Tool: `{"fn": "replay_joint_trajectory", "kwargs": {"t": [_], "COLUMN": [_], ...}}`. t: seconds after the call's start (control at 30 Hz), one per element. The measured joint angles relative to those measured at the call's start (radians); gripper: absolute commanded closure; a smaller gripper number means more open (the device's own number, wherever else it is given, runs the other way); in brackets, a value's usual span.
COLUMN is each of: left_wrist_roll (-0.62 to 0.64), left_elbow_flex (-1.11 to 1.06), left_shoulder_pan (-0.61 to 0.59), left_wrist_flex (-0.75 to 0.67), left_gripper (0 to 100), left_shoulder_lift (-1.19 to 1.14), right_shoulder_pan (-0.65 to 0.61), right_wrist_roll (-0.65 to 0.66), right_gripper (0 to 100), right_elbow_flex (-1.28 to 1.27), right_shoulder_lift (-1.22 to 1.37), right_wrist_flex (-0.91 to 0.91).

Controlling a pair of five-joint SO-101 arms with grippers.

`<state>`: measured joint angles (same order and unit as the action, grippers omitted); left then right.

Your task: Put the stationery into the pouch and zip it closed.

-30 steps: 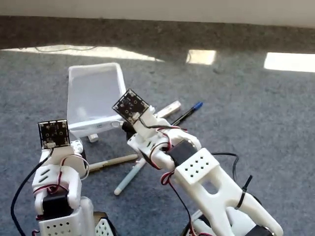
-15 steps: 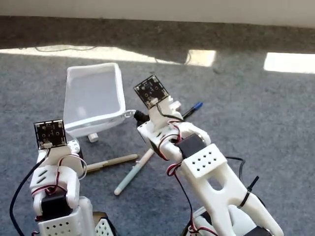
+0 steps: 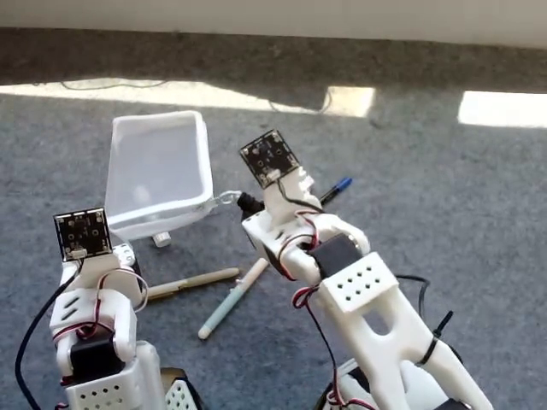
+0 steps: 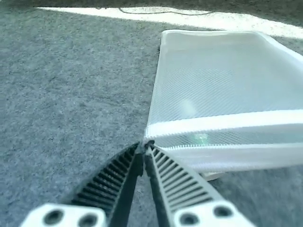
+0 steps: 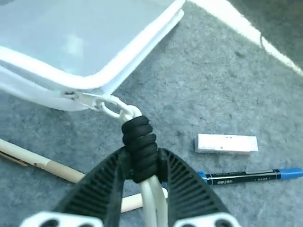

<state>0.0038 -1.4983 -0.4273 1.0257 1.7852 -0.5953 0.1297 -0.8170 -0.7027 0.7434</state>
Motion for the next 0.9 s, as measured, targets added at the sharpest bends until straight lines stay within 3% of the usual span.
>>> {"fn": "replay_joint_trajectory", "kwargs": {"t": [0.23,0.47,0.9], "left_wrist_roll": [0.000,0.058,0.115], "left_elbow_flex": [0.000,0.000,0.012], "left_shoulder_pan": [0.020,0.020,0.066], "left_wrist_flex": [0.000,0.000,0.028], "left_gripper": [75,73,68], "left_shoulder_lift": [0.002,0.002,-0.003], "right_shoulder_pan": [-0.035,-0.038,-0.152], "right_wrist_roll": [0.005,0.012,0.075], "right_gripper": [99.4,99.4,99.4], "right_elbow_flex": [-0.009,-0.058,-0.100], "right_shoulder_lift": [-0.290,-0.468,-0.491], "right_wrist_flex": [0.052,0.058,0.064]}}
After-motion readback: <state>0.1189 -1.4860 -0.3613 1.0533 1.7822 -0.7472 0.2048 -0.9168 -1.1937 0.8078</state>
